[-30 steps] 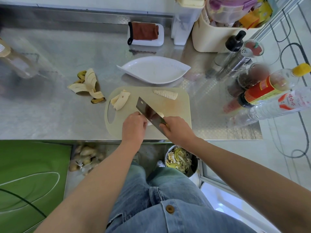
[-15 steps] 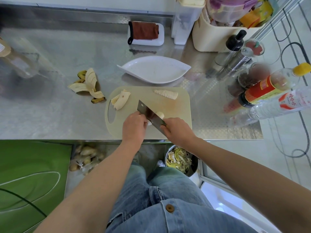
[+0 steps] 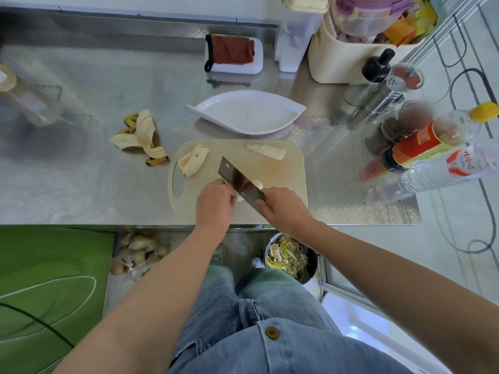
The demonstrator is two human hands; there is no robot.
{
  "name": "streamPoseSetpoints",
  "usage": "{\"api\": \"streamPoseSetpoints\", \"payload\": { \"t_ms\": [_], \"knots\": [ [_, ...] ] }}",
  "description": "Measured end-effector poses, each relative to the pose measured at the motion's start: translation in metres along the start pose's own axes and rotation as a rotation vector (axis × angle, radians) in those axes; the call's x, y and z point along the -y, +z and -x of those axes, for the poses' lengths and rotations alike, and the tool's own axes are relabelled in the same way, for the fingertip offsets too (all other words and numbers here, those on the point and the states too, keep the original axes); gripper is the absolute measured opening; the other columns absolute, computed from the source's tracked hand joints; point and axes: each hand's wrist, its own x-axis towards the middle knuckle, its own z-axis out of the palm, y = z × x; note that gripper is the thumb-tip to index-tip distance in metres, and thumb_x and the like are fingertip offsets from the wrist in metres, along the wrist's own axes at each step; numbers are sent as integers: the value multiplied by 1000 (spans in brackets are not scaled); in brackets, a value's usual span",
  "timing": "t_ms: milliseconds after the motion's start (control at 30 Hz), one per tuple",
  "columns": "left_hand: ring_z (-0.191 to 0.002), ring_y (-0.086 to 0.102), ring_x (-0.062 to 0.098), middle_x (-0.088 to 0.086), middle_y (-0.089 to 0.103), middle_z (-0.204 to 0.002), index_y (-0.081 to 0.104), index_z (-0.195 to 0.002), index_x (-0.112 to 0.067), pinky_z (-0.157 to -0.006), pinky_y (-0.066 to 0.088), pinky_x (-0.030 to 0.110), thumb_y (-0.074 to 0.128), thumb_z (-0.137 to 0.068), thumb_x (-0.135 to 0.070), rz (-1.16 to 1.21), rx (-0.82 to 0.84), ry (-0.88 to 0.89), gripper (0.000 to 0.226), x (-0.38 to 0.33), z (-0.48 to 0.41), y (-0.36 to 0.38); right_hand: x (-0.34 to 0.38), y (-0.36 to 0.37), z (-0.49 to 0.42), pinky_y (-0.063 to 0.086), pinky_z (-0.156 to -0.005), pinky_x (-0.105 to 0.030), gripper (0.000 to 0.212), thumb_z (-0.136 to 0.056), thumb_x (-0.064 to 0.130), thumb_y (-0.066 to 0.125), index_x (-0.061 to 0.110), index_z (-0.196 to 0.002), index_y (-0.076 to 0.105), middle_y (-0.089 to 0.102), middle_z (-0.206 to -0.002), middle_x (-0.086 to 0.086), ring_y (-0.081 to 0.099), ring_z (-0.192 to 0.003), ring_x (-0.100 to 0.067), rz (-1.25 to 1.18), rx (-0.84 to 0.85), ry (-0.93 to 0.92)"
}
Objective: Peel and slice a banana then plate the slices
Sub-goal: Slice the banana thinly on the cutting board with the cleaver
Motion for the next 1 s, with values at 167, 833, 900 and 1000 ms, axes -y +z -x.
{"api": "streamPoseSetpoints", "payload": {
  "t_ms": [167, 833, 900, 1000],
  "knots": [
    [-73, 55, 19, 3, 64, -81, 72, -81, -13, -69, 54, 34, 67, -87, -15, -5, -11, 1, 8, -1, 2, 0, 0, 4, 2, 26, -53, -30, 23, -96, 22, 44, 13, -75, 44, 46, -68, -3, 45, -64, -24, 10, 29, 28],
    [-79, 57, 18, 2, 67, -87, 74, -93, -16, -68, 53, 32, 67, -87, -20, -74, -27, -31, 10, 1, 5, -1, 4, 1, -1, 28, -56, -30, 25, -96, 23, 45, 14, -73, 43, 48, -68, -4, 46, -63, -23, -32, -5, 8],
    [-78, 57, 18, 1, 67, -87, 74, -92, -17, -67, 53, 31, 67, -88, -20, -78, -25, -31, 9, 2, 5, -1, 5, 1, -1, 27, -57, -30, 25, -97, 23, 44, 14, -73, 43, 47, -69, -3, 45, -63, -23, -29, -8, 7],
    [-78, 56, 17, 0, 67, -86, 74, -91, -18, -66, 52, 30, 67, -88, -21, -81, -24, -31, 9, 2, 4, 0, 5, 3, 0, 27, -57, -30, 23, -97, 24, 43, 15, -76, 43, 47, -70, -2, 44, -64, -22, -13, 4, 15]
  ]
}}
